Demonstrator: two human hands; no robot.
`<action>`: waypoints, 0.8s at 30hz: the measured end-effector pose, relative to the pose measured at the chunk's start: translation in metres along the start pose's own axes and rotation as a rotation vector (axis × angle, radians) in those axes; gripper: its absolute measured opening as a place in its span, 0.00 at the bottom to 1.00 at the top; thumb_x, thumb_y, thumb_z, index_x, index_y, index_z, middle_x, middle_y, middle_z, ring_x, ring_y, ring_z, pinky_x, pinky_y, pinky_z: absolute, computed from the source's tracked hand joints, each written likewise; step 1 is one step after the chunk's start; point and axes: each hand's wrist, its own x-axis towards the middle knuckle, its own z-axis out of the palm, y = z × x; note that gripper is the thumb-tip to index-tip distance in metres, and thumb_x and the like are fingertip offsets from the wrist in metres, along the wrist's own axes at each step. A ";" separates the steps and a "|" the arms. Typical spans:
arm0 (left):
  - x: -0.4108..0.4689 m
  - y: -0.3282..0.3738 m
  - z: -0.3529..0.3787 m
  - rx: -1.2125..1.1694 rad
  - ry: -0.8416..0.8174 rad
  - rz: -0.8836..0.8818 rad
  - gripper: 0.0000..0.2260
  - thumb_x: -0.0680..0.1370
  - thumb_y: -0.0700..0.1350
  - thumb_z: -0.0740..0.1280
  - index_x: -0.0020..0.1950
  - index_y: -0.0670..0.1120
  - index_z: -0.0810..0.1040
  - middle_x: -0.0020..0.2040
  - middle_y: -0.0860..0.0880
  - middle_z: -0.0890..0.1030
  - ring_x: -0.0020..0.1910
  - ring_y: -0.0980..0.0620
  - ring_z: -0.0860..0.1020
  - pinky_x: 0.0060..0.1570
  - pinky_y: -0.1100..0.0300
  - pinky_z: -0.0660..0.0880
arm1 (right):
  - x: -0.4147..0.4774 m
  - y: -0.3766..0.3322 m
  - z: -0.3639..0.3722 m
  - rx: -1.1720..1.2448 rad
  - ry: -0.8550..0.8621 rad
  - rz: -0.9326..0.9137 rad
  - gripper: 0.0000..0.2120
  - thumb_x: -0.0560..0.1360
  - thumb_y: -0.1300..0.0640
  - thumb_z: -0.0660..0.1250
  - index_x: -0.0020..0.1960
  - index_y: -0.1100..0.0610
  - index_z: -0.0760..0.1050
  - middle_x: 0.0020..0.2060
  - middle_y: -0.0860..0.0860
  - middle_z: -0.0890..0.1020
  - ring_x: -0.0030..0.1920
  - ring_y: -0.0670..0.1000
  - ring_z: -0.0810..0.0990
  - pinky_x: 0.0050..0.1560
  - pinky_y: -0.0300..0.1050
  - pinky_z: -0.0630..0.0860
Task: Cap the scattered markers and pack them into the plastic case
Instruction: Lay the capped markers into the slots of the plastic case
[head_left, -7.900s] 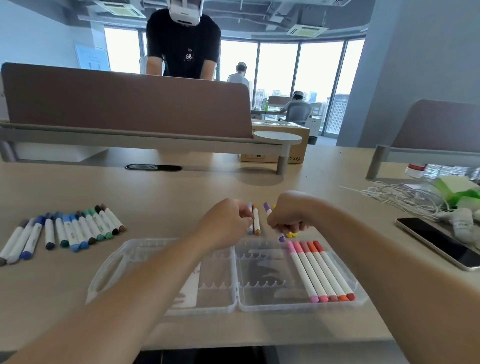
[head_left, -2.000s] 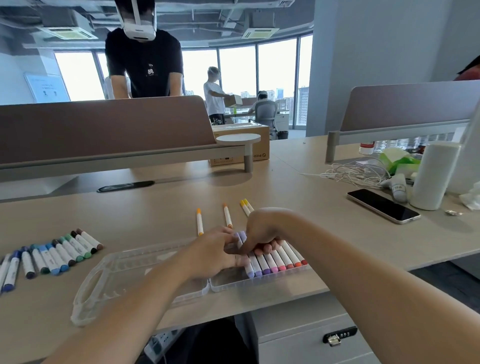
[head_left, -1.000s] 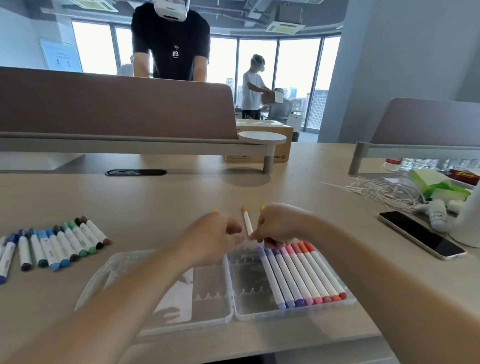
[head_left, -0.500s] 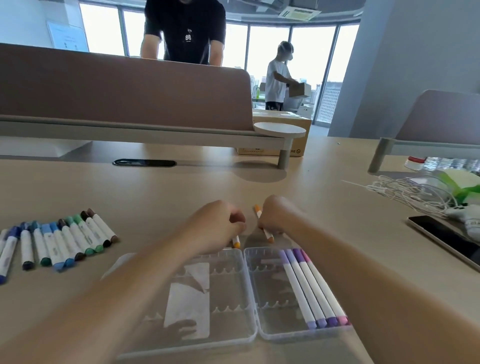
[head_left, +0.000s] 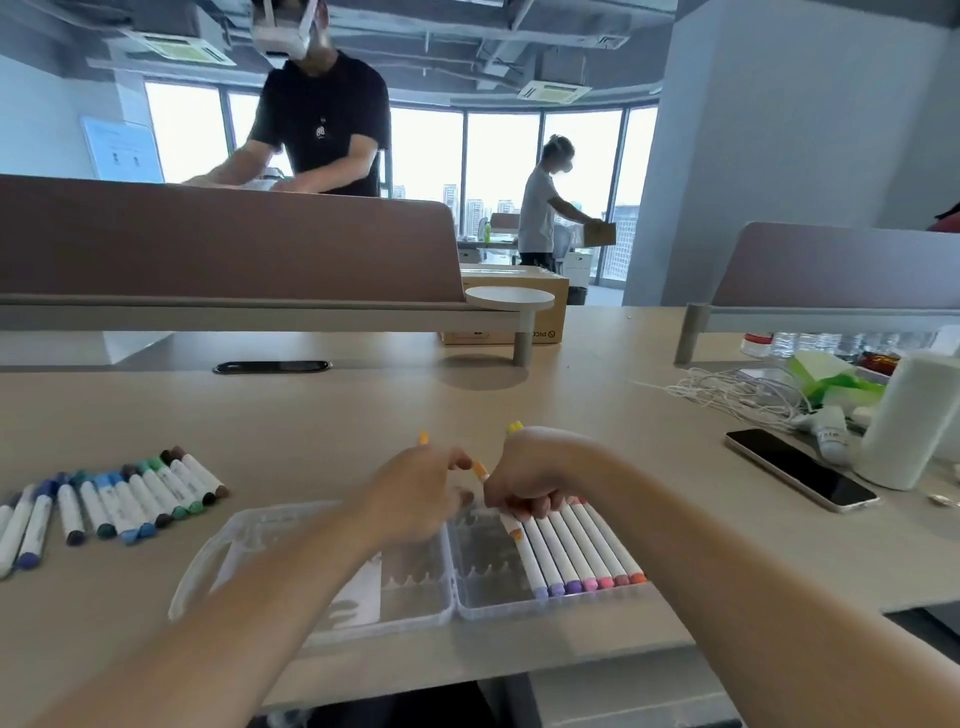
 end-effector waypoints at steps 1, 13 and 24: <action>-0.005 0.005 0.001 0.007 -0.010 0.005 0.19 0.79 0.48 0.66 0.70 0.50 0.73 0.64 0.47 0.77 0.60 0.49 0.76 0.55 0.61 0.70 | -0.005 0.003 0.002 -0.012 -0.042 0.006 0.16 0.76 0.57 0.59 0.29 0.58 0.68 0.19 0.51 0.65 0.18 0.49 0.59 0.22 0.32 0.55; -0.027 0.017 0.021 -0.021 -0.169 0.120 0.10 0.77 0.53 0.68 0.58 0.57 0.79 0.55 0.59 0.78 0.56 0.57 0.76 0.57 0.66 0.70 | -0.017 0.027 0.023 -0.004 -0.053 -0.008 0.21 0.81 0.51 0.62 0.30 0.56 0.69 0.17 0.48 0.67 0.17 0.46 0.61 0.21 0.35 0.58; -0.021 0.016 0.025 0.051 -0.168 0.097 0.18 0.72 0.59 0.72 0.59 0.54 0.80 0.59 0.58 0.79 0.57 0.55 0.78 0.61 0.55 0.74 | -0.012 0.017 0.019 -0.147 -0.116 0.007 0.21 0.82 0.51 0.60 0.32 0.57 0.67 0.15 0.47 0.67 0.13 0.45 0.63 0.17 0.29 0.60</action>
